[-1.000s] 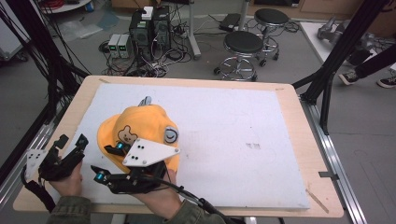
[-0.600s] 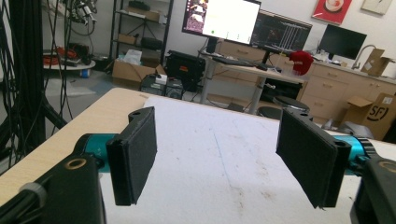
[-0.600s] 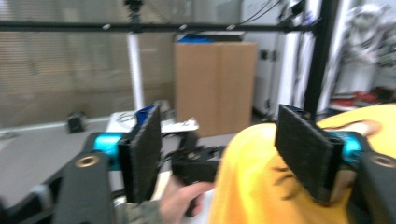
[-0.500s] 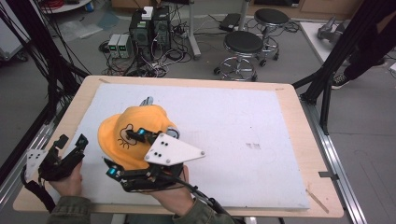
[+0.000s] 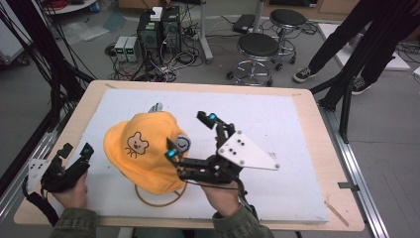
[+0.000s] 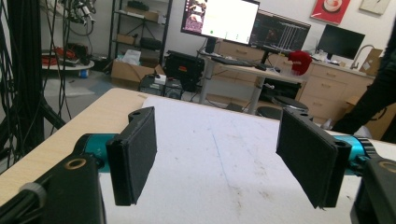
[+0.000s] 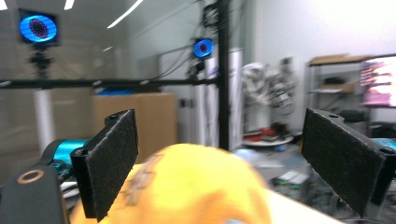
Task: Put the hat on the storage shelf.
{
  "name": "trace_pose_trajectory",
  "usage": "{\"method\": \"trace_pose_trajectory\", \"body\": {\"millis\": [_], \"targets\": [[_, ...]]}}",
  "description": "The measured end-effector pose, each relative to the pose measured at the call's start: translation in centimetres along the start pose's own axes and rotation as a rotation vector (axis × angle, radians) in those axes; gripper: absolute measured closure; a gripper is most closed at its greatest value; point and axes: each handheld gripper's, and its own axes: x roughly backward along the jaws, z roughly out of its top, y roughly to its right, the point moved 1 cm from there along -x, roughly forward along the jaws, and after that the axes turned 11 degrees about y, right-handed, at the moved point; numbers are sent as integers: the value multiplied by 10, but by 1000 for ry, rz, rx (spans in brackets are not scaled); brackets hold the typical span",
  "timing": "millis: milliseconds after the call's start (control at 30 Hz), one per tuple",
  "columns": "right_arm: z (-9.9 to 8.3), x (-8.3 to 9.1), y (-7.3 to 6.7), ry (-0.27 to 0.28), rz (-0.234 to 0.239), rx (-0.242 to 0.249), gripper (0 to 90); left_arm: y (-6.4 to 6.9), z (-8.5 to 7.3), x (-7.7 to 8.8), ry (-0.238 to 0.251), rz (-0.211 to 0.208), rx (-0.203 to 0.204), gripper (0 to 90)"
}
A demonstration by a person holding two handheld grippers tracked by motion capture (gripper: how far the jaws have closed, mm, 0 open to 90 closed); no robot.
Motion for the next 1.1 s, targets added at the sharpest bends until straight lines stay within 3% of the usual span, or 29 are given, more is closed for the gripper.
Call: {"method": "trace_pose_trajectory", "body": {"millis": [233,400,667,833,1100], "targets": [[5,31,41,33,-160,75,98,1,0,1,1,-4,-5,289],[10,55,71,41,-274,75,98,2,1,1,3,-7,-9,287],[15,92,106,55,-447,100,99,1,1,2,2,-6,-11,287],[4,115,123,4,-538,133,99,1,1,2,4,-6,-10,286],[-17,142,144,-62,-661,143,99,2,1,3,4,-6,-19,286]]}}
